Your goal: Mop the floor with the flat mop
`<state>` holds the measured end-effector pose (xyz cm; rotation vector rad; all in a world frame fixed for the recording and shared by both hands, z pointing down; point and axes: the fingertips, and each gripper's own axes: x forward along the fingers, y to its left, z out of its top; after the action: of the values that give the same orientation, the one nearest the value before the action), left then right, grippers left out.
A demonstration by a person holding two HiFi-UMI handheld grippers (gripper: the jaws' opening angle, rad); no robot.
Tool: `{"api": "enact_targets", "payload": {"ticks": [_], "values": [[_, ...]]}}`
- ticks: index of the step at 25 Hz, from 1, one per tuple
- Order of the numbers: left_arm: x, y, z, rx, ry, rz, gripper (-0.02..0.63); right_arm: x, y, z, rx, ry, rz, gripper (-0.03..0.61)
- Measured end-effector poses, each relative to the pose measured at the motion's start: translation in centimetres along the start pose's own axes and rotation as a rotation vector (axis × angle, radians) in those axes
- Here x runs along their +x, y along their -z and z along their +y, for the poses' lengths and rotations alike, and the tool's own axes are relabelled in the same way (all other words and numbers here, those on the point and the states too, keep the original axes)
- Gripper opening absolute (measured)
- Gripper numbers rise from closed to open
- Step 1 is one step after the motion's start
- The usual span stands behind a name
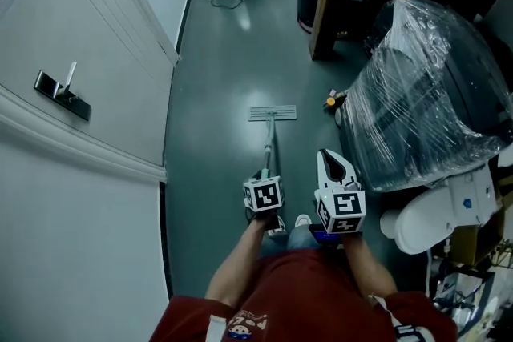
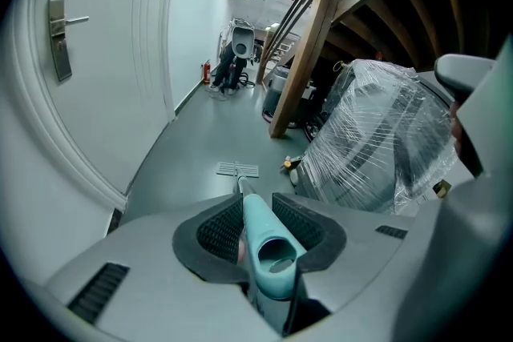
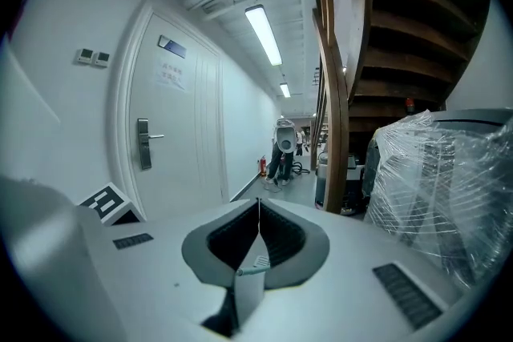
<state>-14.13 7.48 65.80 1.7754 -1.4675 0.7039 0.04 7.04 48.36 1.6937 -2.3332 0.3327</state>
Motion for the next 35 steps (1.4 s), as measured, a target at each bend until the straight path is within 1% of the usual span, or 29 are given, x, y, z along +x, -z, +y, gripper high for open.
{"api": "enact_targets", "payload": {"ticks": [5,9,13,16,19,23,27,31,35], "values": [[-1.5,3.5,-1.5,-0.014,-0.008,0.038,0.127,-2.4,1.8,-0.3,0.007,-0.018,0.005,0.018],[-3.0,6.5,-3.3,-0.014,-0.02,0.044,0.127,-5.8,3.1,-0.8,0.007,-0.027,0.006,0.018],[-6.2,10.5,-4.6,-0.003,-0.075,0.076,0.127,-10.1,4.5,-1.6,0.023,-0.025,0.003,0.018],[-8.0,12.9,-6.0,-0.011,-0.072,0.075,0.127,-13.1,5.2,-1.9,0.023,-0.025,-0.005,0.018],[-9.8,15.0,-7.6,-0.042,-0.063,0.071,0.127,-15.9,5.9,-1.9,0.022,-0.03,-0.014,0.018],[-11.6,17.7,-8.5,-0.014,-0.086,0.052,0.127,-19.5,6.9,-2.0,0.024,-0.031,-0.018,0.018],[-13.8,20.7,-9.5,-0.017,-0.112,0.057,0.127,-22.7,8.3,-1.8,0.023,-0.041,-0.02,0.018],[-14.8,23.0,-11.4,-0.031,-0.079,0.038,0.127,-25.3,9.7,-1.8,0.028,-0.052,-0.015,0.018],[-16.0,24.6,-13.0,-0.032,-0.072,0.042,0.127,-27.4,10.4,-2.3,0.039,-0.055,-0.009,0.018]]}}
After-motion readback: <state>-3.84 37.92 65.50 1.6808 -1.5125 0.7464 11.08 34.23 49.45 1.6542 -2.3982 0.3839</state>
